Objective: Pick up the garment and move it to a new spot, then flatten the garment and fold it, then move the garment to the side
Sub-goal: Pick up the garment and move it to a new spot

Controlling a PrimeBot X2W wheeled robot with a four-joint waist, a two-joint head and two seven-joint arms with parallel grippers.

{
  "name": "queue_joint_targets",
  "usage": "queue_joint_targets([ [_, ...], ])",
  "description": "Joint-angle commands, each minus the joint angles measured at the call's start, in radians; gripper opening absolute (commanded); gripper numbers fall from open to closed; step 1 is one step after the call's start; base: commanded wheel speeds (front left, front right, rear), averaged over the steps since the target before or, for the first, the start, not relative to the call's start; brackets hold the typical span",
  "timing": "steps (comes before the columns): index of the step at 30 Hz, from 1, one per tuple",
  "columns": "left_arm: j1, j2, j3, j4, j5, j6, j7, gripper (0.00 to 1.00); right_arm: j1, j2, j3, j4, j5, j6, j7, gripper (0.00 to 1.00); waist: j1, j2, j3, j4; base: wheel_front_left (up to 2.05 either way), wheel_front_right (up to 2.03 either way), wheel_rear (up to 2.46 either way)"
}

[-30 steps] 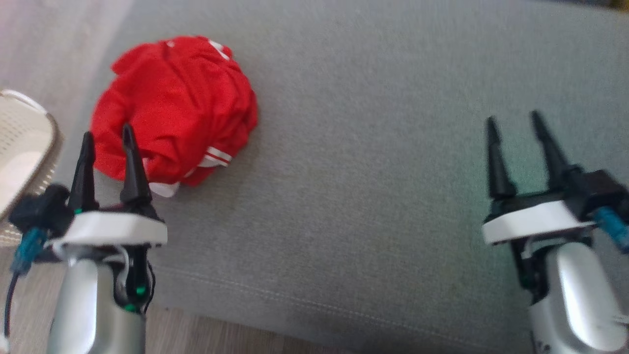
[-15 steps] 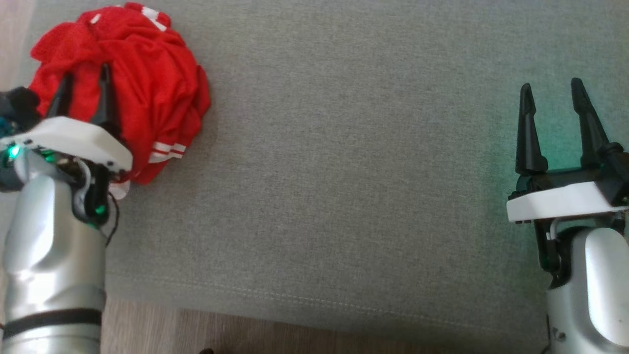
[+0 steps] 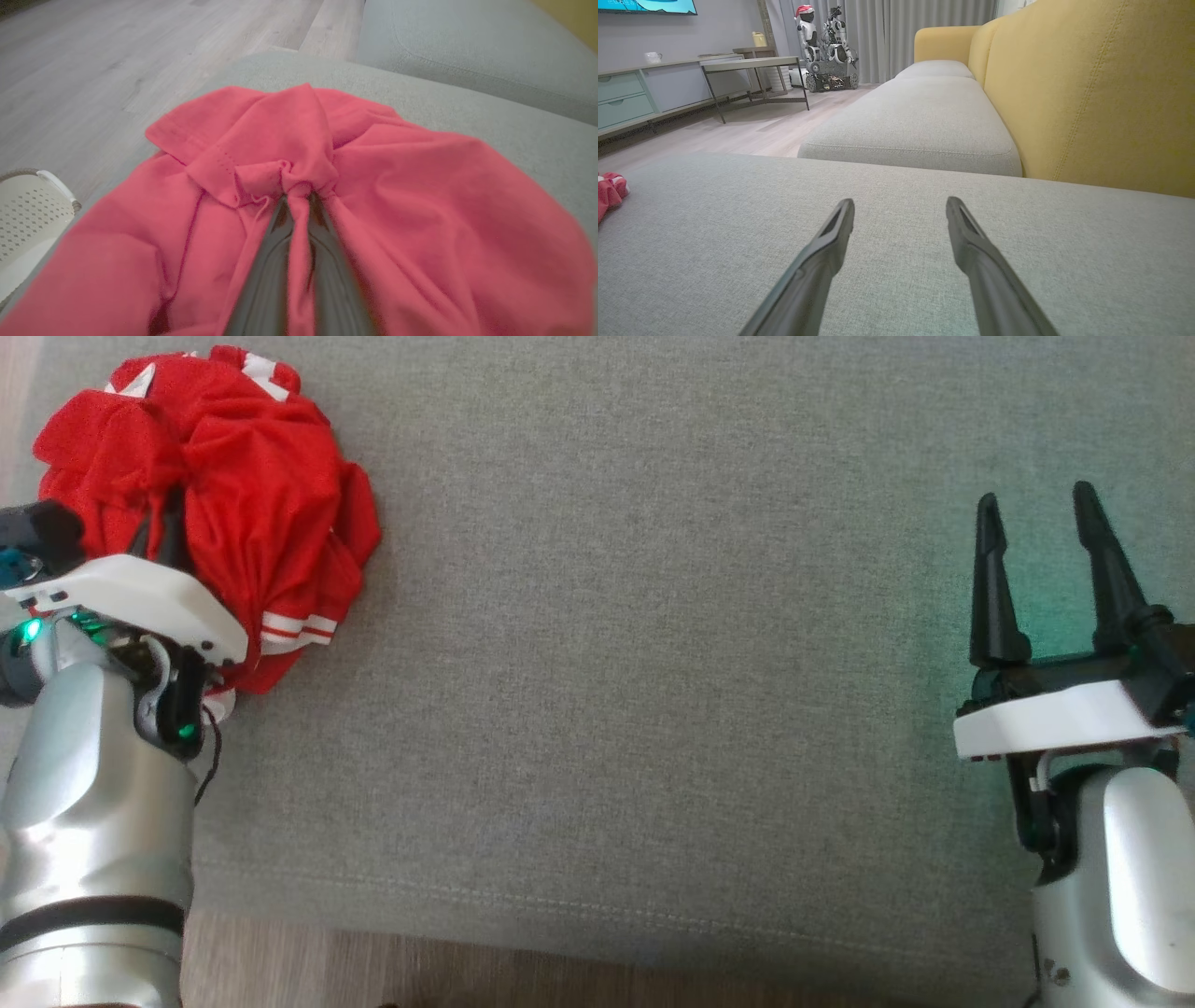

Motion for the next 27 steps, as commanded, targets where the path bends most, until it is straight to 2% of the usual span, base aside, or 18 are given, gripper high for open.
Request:
queue_joint_targets([
  [1, -0.034, 0.061, 0.022, -0.019, -0.003, -0.003, -0.031, 0.00, -0.014, -0.002, 0.031, -0.023, 0.006, 0.008, -0.004, 1.00, 0.0000, 0.0000, -0.009, 0.000, 0.00, 0.00, 0.00],
  [7, -0.047, 0.071, 0.021, -0.079, 0.009, -0.001, -0.138, 0.00, -0.006, -0.002, 0.047, 0.015, 0.028, 0.008, -0.024, 1.00, 0.0000, 0.0000, -0.063, -0.001, 0.00, 0.00, 0.00],
  [12, -0.036, 0.071, 0.039, -0.221, 0.010, 0.002, -0.169, 0.00, 0.002, -0.002, 0.066, 0.059, 0.058, 0.008, -0.052, 1.00, 0.0000, 0.0000, -0.129, -0.013, 0.00, 0.00, 0.00],
  [17, 0.002, 0.056, 0.046, -0.405, 0.016, 0.005, -0.173, 0.00, 0.011, -0.002, 0.083, 0.105, 0.091, 0.008, -0.080, 1.00, 0.0000, 0.0000, -0.195, -0.038, 0.00, 0.00, 0.00],
  [21, 0.024, 0.041, 0.039, -0.500, 0.008, 0.004, -0.171, 0.00, 0.014, -0.002, 0.091, 0.131, 0.109, 0.008, -0.096, 1.00, 0.0000, 0.0000, -0.233, -0.060, 0.00, 0.00, 0.00],
  [27, 0.039, 0.015, 0.004, -0.662, -0.010, 0.007, -0.097, 0.00, 0.011, -0.002, 0.107, 0.162, 0.140, 0.008, -0.120, 1.00, 0.0000, 0.0000, -0.274, -0.121, 0.00, 0.00, 0.00],
])
